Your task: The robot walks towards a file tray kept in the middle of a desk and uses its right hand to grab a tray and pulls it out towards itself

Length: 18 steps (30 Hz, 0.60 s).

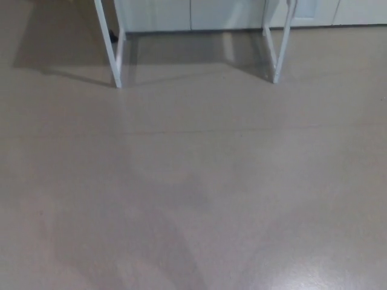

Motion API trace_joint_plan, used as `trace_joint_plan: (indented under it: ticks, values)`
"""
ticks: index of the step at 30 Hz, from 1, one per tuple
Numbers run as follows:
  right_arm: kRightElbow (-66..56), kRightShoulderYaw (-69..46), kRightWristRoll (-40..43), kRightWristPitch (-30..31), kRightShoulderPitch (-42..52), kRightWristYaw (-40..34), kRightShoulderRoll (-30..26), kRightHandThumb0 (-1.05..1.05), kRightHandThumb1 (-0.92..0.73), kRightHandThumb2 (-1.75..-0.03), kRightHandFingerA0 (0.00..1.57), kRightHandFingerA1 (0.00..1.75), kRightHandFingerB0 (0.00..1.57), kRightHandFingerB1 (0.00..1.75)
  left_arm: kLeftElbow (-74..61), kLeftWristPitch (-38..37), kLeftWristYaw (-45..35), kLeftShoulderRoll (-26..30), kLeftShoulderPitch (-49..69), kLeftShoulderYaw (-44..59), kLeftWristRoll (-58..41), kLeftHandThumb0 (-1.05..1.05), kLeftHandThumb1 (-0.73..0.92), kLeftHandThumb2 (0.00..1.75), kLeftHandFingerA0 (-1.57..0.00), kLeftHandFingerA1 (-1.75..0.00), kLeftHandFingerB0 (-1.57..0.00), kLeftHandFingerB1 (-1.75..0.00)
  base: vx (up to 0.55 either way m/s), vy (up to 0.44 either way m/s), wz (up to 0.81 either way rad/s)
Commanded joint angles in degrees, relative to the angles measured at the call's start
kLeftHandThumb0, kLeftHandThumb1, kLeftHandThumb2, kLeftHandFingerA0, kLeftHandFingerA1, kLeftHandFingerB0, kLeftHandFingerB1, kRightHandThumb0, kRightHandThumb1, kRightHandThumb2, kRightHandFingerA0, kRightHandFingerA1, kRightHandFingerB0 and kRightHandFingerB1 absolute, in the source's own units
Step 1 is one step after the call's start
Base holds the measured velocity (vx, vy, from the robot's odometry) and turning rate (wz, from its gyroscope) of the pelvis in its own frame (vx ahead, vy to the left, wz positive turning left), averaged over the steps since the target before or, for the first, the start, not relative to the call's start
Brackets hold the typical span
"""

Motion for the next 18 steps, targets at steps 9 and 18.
trace_joint_plan:
  ticks: [9, 18]
  values:
    - [-8.6, -5.1, 10.3, -12.2, 4.6, 4.8, 2.6, -0.41, -0.56, -0.56, 0.59, 0.42, 0.36, 0.35, -6.5, -8.4, -9.4, 0.7, 2.9, 6.5, -9.0, -0.12, 0.37, 0.84, -0.21, -0.54, -0.22, -0.52, 0.07, 0.139, -0.12]
    - [-9.3, -5.2, 11.0, -12.1, 5.0, 5.5, 3.4, -0.39, -0.57, -0.57, 0.60, 0.43, 0.35, 0.35, -5.1, -9.6, -10.8, 0.8, 2.7, 7.0, -9.6, -0.12, 0.37, 0.85, -0.19, -0.53, -0.20, -0.52, 0.24, 0.292, -0.06]
